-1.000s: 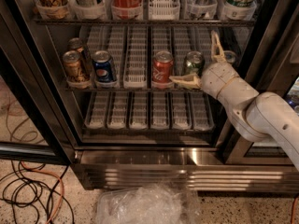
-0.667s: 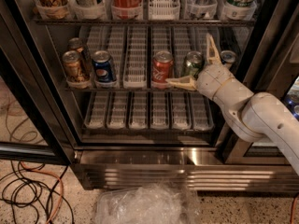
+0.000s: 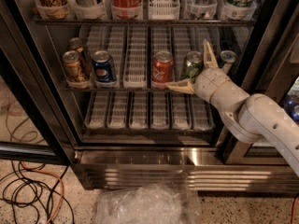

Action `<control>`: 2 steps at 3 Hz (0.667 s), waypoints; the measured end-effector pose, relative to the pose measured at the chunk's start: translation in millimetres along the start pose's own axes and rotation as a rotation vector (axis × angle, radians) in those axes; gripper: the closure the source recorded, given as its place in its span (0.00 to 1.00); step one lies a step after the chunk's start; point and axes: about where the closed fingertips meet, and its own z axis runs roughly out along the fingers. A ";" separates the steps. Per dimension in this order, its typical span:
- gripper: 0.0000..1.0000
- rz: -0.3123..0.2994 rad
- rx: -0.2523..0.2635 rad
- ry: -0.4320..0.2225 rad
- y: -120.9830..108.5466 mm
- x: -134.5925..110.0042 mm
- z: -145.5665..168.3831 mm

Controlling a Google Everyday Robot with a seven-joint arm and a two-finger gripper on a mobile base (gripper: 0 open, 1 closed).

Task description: Pick green can from bottom shelf of fridge

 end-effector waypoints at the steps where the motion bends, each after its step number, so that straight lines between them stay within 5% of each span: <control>1: 0.04 0.009 -0.002 0.032 2.9 10.0 -0.6; 2: 0.06 0.022 -0.006 0.057 8.0 19.3 0.3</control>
Offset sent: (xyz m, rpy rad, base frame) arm 0.0085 -0.0097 -0.0339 -0.0029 0.0882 -0.0520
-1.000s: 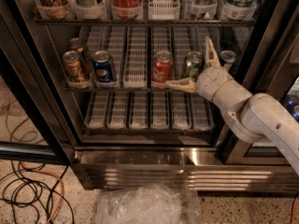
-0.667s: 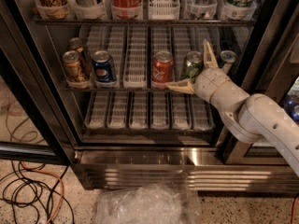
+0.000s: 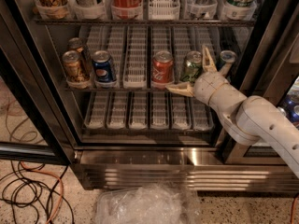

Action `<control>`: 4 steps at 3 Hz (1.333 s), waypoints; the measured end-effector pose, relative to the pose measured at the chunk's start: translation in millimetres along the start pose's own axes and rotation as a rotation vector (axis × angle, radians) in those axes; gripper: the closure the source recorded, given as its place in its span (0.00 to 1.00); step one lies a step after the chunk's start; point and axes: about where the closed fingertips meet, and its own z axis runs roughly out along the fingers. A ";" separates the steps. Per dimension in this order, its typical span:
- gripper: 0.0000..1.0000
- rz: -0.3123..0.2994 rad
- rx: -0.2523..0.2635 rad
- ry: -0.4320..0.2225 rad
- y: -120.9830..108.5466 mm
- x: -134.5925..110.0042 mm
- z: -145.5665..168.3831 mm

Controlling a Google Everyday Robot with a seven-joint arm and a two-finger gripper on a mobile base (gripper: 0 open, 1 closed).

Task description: Pick green can from bottom shelf of fridge

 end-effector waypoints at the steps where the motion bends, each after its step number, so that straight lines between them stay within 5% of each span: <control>1: 0.06 0.008 -0.003 0.025 2.0 8.4 0.5; 4: 0.79 0.019 0.001 0.052 0.0 13.7 -0.3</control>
Offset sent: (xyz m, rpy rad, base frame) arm 0.0074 -0.0089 -0.0206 -0.0040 0.0642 -0.0358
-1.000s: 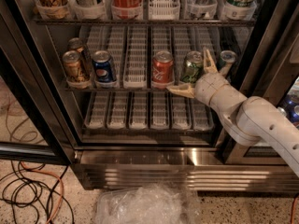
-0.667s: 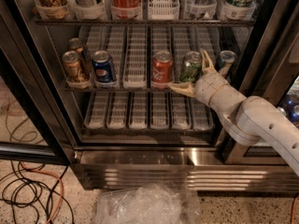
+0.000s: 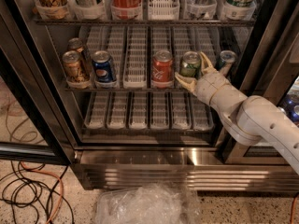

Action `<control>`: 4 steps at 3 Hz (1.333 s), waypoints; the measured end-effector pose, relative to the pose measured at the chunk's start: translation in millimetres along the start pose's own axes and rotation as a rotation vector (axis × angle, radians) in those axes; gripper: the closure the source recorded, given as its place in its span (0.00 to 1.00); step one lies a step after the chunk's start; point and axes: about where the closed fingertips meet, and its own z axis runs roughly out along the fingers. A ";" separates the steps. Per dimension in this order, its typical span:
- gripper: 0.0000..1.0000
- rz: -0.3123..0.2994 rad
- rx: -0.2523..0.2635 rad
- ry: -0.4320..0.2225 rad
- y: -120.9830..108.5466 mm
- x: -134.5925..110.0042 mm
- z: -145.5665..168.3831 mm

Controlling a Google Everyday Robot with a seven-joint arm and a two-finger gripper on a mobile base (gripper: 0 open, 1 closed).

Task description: Pick green can from bottom shelf of fridge

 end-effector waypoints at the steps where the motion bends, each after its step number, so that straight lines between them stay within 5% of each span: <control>1: 0.99 0.005 0.027 0.020 -7.6 7.0 -1.0; 4: 1.00 0.110 0.073 -0.027 -34.5 -11.3 -6.6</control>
Offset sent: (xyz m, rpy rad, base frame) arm 0.0104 -0.0299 -0.0010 0.0259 0.0090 -0.0882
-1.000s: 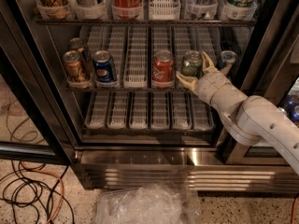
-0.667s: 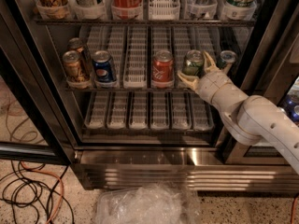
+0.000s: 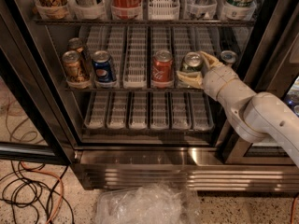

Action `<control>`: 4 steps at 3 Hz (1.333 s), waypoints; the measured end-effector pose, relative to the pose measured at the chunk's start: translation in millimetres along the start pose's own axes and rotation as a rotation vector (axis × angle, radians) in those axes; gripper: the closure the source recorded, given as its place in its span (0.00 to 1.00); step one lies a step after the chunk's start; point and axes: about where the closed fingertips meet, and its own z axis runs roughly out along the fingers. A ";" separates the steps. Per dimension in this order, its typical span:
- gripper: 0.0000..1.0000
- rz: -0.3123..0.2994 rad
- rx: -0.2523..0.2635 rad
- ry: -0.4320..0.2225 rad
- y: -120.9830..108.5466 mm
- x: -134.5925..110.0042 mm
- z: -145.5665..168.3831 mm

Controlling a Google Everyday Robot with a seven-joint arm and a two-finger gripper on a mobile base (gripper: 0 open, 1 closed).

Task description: Pick green can from bottom shelf of fridge

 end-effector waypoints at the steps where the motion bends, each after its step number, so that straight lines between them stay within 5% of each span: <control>1: 1.00 0.068 -0.026 -0.062 5.7 -21.6 3.8; 3: 1.00 0.123 -0.034 -0.157 5.0 -53.8 8.7; 4: 1.00 0.094 0.002 -0.153 -6.4 -58.5 0.6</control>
Offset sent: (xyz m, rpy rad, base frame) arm -0.0087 0.0424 0.0450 0.1972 -0.0428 0.1682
